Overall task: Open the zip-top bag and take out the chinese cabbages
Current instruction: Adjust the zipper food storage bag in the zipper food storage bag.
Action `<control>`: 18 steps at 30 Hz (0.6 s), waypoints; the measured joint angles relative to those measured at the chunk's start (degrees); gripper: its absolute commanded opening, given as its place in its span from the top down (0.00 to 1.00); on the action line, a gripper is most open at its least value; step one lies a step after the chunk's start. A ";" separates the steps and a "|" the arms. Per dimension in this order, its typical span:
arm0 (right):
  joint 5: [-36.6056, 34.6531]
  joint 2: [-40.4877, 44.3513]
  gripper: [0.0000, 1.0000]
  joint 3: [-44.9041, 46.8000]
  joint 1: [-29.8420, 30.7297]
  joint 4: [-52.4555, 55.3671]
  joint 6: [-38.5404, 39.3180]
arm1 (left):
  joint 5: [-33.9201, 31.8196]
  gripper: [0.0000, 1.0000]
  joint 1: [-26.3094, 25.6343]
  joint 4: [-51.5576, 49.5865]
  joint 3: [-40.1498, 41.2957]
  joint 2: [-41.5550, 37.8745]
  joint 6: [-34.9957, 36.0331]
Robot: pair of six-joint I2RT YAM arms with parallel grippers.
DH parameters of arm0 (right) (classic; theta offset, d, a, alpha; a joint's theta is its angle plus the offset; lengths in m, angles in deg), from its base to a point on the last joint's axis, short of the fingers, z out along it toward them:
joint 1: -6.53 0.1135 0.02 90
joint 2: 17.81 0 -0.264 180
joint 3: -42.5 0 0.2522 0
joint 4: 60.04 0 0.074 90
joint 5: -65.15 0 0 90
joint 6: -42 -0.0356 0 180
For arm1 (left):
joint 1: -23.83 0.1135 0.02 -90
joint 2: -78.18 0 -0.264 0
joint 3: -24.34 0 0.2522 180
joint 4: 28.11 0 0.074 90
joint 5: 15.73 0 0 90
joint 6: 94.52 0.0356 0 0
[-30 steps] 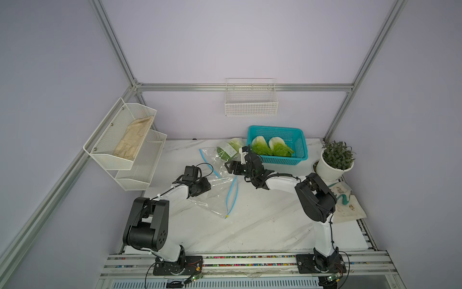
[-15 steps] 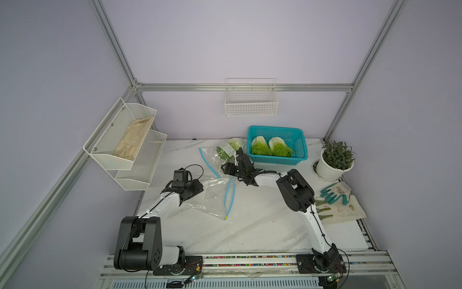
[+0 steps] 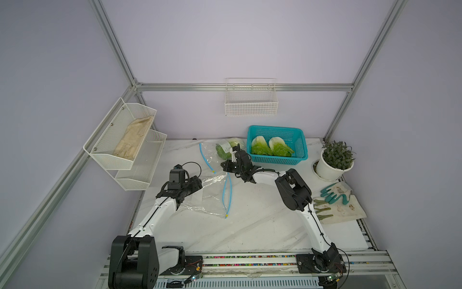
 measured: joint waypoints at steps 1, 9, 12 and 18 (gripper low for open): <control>0.13 1.33 1.00 0.87 0.00 -0.20 0.04 | -0.44 0.23 0.00 0.02 0.00 -0.98 0.48; 1.57 16.94 1.00 9.27 -0.55 -3.41 1.05 | -2.78 0.07 -0.39 2.16 -0.35 -7.91 5.64; 2.03 20.72 1.00 11.21 -1.25 -4.79 1.53 | -2.69 0.07 -1.51 4.00 -1.29 -7.85 8.13; 2.58 20.74 1.00 12.20 -3.52 -6.14 0.90 | -1.46 0.06 -4.57 7.10 -3.02 -5.33 9.81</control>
